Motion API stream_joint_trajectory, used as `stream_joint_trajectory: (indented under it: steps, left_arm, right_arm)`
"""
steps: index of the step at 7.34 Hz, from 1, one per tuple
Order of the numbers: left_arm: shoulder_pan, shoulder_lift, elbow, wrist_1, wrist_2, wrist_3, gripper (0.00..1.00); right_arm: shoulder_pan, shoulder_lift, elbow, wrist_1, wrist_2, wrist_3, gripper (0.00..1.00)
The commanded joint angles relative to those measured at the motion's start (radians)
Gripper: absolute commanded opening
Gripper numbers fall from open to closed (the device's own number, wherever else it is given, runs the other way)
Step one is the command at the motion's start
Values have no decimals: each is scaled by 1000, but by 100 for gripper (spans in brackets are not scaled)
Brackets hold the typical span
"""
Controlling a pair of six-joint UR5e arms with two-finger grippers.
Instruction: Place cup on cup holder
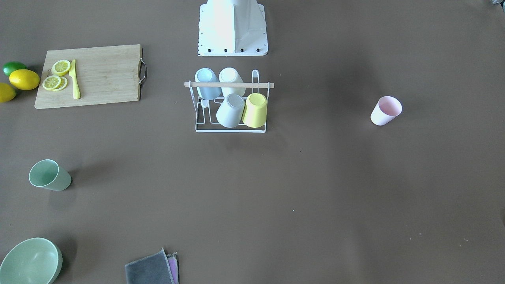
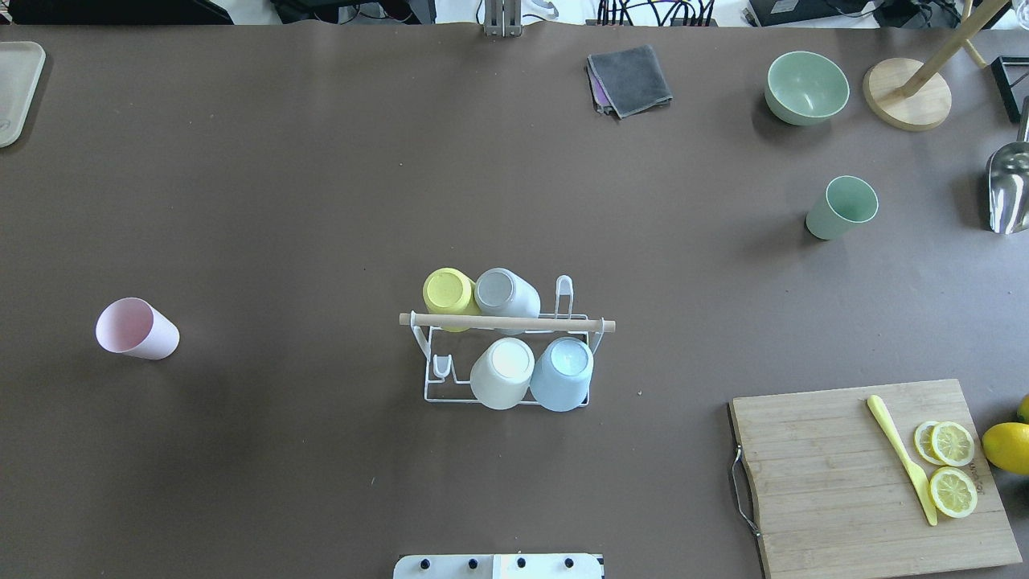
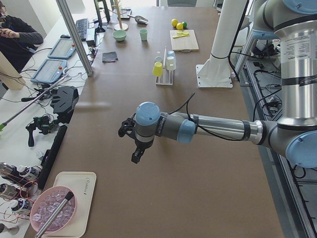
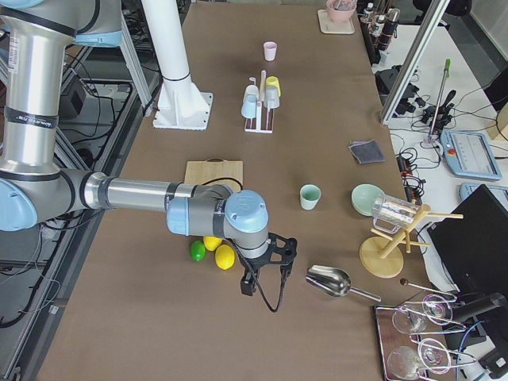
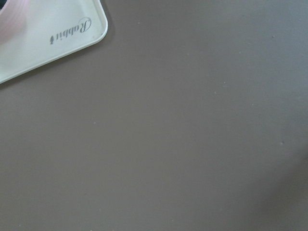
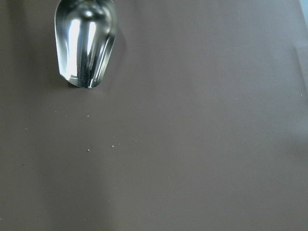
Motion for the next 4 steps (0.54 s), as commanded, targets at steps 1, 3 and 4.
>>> stream_joint_trajectory:
  steps: [1, 3, 4]
  left_arm:
    - [115, -220, -5, 270, 76, 0, 99]
    - [268, -328, -14, 445, 222, 0, 99]
    - [353, -371, -58, 578, 318, 5, 99]
  right_arm:
    - [-13, 111, 27, -150, 18, 5, 100]
    - [-66, 211, 40, -237, 20, 4, 100]
    - [-91, 222, 46, -239, 31, 5, 100]
